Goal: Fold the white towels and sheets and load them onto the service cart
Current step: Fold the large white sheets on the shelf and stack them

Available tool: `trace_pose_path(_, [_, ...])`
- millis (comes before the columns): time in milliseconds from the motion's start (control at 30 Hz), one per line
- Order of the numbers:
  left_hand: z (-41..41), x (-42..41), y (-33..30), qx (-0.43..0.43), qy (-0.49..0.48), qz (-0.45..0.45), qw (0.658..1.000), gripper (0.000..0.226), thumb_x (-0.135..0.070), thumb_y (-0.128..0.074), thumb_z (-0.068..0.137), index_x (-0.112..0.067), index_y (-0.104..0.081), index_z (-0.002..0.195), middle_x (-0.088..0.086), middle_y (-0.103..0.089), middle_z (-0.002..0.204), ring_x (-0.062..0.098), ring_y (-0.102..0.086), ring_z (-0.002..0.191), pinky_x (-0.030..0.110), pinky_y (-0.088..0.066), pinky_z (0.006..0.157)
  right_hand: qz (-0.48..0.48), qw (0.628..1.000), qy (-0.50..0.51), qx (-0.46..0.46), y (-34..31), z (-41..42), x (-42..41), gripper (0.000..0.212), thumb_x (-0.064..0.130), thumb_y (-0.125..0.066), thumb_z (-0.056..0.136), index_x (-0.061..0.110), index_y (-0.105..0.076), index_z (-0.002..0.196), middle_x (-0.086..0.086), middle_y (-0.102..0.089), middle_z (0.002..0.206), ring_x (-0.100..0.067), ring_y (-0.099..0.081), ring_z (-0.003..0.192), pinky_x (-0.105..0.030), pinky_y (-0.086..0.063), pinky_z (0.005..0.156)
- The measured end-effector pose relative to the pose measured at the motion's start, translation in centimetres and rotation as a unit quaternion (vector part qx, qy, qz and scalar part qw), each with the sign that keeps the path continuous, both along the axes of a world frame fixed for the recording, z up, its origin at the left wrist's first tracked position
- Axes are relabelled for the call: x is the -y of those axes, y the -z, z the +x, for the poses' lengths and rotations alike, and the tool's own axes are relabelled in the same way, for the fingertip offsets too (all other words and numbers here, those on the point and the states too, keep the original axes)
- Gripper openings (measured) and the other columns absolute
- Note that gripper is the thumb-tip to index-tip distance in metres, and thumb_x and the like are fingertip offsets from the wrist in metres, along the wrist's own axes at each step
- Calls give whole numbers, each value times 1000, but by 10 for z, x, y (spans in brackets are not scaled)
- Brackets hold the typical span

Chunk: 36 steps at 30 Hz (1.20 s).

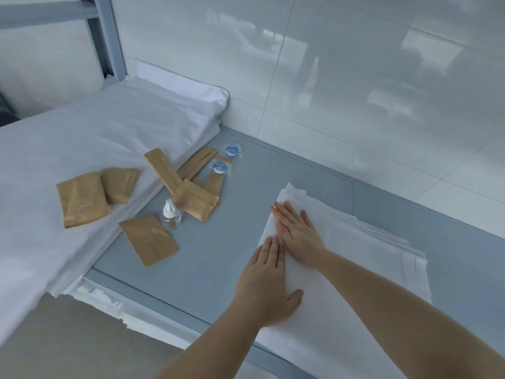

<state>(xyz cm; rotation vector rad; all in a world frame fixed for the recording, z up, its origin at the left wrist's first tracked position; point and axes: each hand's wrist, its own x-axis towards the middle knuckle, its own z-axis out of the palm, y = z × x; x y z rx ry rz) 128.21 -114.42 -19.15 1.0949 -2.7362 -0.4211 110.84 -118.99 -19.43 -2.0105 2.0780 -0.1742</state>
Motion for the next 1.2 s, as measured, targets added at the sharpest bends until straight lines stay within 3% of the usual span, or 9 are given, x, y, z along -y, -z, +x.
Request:
trace_pose_path(200, [1,0,0,30,6,-3,1000,91,-64,-23,91,-3,12,149,12,16,159,22,18,147,30,21,110,15,978,168,-120,-19,-28,25,55,45,-10,102,28,-2,153,7,6,161,-13,8,148,-47,12,116])
trace_pose_path(267, [1,1,0,37,8,-2,999,92,-64,-23,91,-2,11,150,13,15,159,22,18,147,30,19,113,-34,989,108,-96,-19,-20,3,55,46,-13,101,29,-7,153,10,5,160,-13,7,148,-43,13,116])
trace_pose_path(367, [-1,1,1,42,4,-4,999,92,-64,-23,90,-2,9,150,14,14,159,22,18,147,31,17,114,21,996,34,-85,-6,-32,-48,56,58,-2,95,43,8,148,19,12,157,-5,11,146,-40,16,116])
trace_pose_path(500, [-3,0,4,63,0,-4,998,93,-66,-21,90,-2,9,151,14,17,159,23,17,147,33,12,118,131,915,351,-150,-24,-113,-87,58,50,-5,100,29,3,154,5,8,161,-15,11,148,-55,8,116])
trace_pose_path(600, [-5,2,7,72,-4,-5,997,94,-68,-19,89,-3,9,151,13,16,159,23,17,147,35,8,120,86,925,322,-185,-31,-105,-96,58,48,-13,102,26,-3,154,3,9,161,-18,10,148,-55,7,116])
trace_pose_path(733, [-5,2,10,70,-12,-9,997,93,-69,-16,89,-3,9,151,12,14,160,22,14,148,34,9,117,60,987,120,-91,-8,-40,-128,58,62,-5,93,46,2,149,20,18,155,-6,15,146,-44,15,115])
trace_pose_path(900, [-5,6,8,61,-20,45,997,84,-66,-23,92,-17,5,154,-1,21,159,28,11,148,40,-4,120,83,900,422,-71,-11,-94,-205,60,61,-12,96,42,4,150,9,11,160,-17,1,148,-52,-4,117])
trace_pose_path(1000, [-5,14,3,39,-34,128,990,78,-67,-34,91,-36,2,153,-9,25,158,35,0,147,44,-18,117,84,896,435,-6,-13,-95,-220,65,63,-23,95,41,-1,151,-1,4,162,-30,-23,143,-48,-26,113])
trace_pose_path(1200, [-17,29,-12,19,-84,198,976,75,-68,-46,86,-51,-8,148,11,-19,149,37,-40,127,44,-36,107,54,833,543,88,-8,-80,-249,89,81,-40,77,46,0,149,-13,-33,144,-36,-44,126,-46,-39,102])
